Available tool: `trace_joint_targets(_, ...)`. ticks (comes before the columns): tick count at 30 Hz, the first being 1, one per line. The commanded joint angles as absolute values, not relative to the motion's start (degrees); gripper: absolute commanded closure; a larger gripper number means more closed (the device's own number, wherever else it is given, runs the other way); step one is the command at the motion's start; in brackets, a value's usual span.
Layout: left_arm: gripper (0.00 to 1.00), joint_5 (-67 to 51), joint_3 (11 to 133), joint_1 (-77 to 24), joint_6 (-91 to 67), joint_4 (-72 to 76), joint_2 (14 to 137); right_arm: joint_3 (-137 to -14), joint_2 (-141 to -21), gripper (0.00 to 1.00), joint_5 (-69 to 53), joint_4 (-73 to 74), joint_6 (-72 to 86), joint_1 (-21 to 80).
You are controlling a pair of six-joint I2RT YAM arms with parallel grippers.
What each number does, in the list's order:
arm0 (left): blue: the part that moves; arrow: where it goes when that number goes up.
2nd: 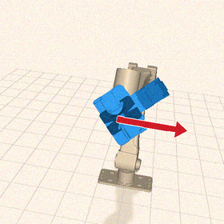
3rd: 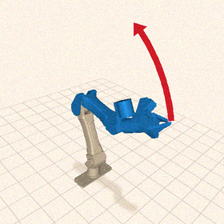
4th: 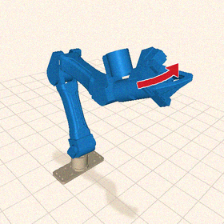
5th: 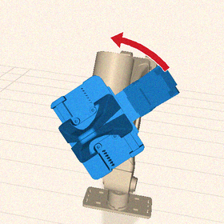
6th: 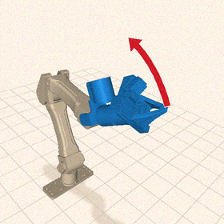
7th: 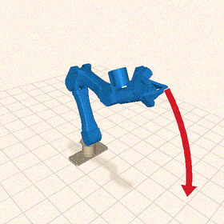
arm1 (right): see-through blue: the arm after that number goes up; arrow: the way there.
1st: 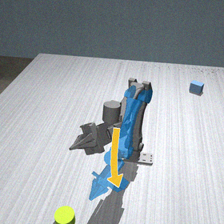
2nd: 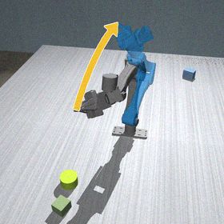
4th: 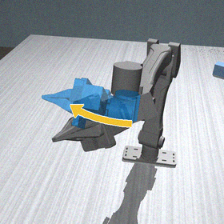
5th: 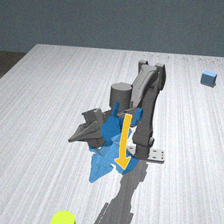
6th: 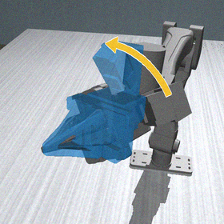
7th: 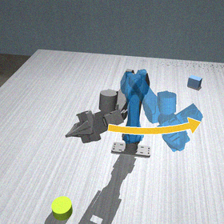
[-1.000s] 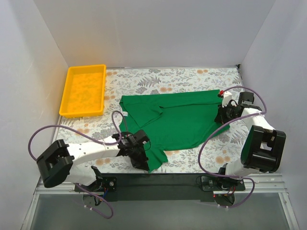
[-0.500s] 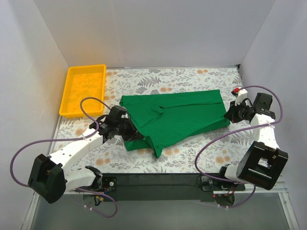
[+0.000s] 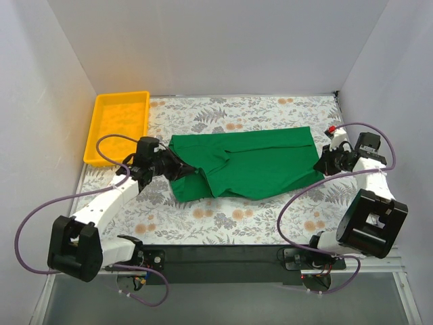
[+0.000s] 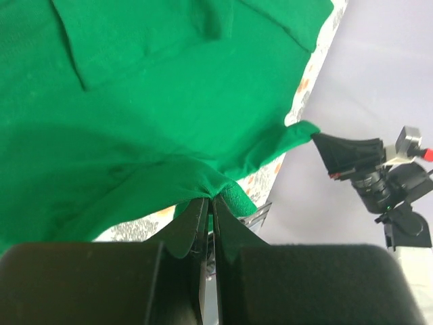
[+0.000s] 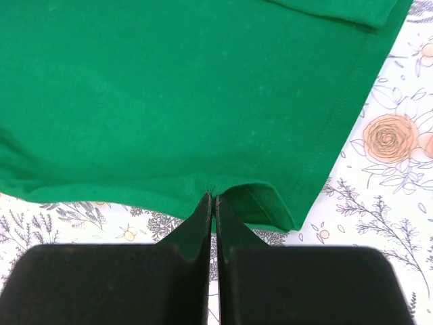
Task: Fold and stack the t-shirts
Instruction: Fold the tshirt
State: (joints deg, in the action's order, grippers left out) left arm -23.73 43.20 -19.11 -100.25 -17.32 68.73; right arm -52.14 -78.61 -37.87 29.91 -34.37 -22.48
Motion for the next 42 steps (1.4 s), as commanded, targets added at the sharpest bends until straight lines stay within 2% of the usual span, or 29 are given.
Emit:
trace_joint_targets(1,1.0,-26.8,44.5,-17.1,-100.1,-13.3,72.3,-54.5,-80.6,0.99,-39.6,29.5,-34.1,-22.6)
trace_joint_targets(20,1.0,-32.3,61.3,-13.3,-92.6,-13.2,92.1,-62.2,-94.8,0.99,-40.5,24.4,-27.2,-22.6)
trace_joint_targets(42,1.0,-35.8,68.6,-12.1,-88.8,-13.1,98.3,-62.4,-97.6,0.99,-35.2,18.9,-23.7,-22.6)
